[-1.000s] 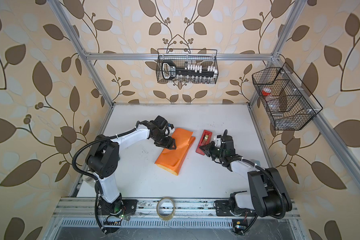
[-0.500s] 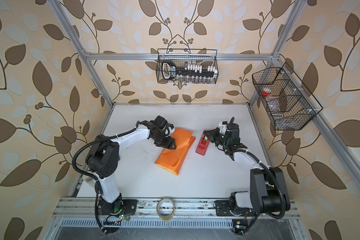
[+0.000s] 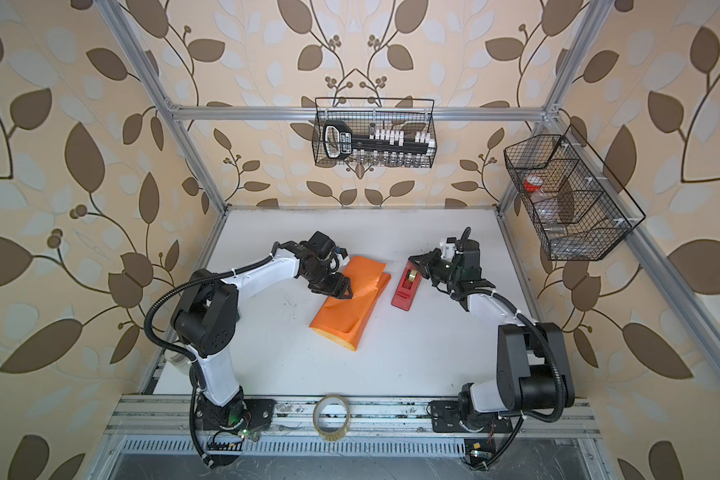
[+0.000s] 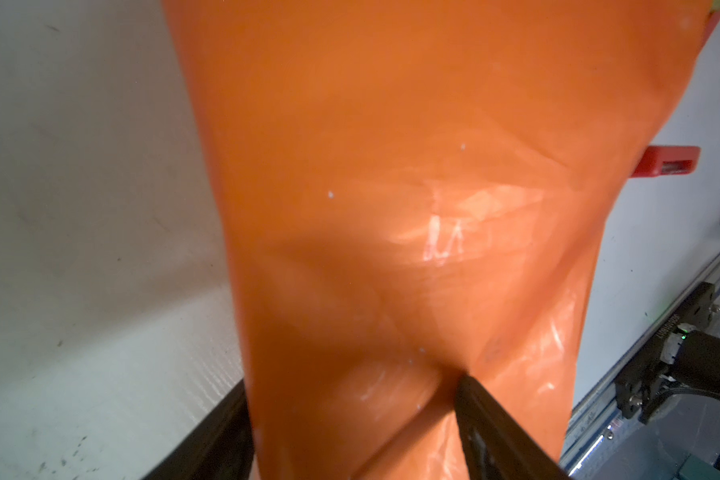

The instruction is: Wrap the gift box in paper

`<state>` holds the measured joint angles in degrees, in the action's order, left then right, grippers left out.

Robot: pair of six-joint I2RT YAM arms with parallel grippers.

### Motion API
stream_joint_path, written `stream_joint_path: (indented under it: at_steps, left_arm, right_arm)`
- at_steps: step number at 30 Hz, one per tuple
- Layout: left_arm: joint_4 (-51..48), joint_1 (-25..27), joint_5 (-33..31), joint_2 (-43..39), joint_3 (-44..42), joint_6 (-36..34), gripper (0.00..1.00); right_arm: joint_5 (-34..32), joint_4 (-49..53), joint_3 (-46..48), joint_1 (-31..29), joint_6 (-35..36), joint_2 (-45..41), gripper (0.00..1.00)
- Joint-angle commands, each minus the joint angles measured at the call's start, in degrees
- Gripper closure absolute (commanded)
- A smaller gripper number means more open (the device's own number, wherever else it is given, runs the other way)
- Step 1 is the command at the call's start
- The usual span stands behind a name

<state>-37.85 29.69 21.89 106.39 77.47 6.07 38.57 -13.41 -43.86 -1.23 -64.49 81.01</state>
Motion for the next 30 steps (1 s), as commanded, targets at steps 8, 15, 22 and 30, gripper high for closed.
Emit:
stream_joint_path:
  at_steps: [8, 15, 22, 30]
  left_arm:
    - [-1.75, 0.98, -0.97, 0.33, -1.19, -0.27, 0.25]
    - [-1.75, 0.98, -0.70, 0.77, -0.97, -0.02, 0.25]
    - [-1.77, 1.00, -0.66, 0.51, -1.03, -0.02, 0.25]
    - [-1.68, 1.05, -0.19, 0.22, -1.21, 0.31, 0.25]
  right_arm:
    - [0.68, -0.52, 0.67, -0.21, 0.27, -0.59, 1.00]
    - [0.64, 0.81, -2.01, -0.92, -1.05, -2.96, 1.00]
    - [-0.83, 2.65, 1.03, -2.88, 0.32, -4.80, 1.00]
    - [-6.60, -0.26, 14.77, -10.39, -2.65, -13.02, 1.00]
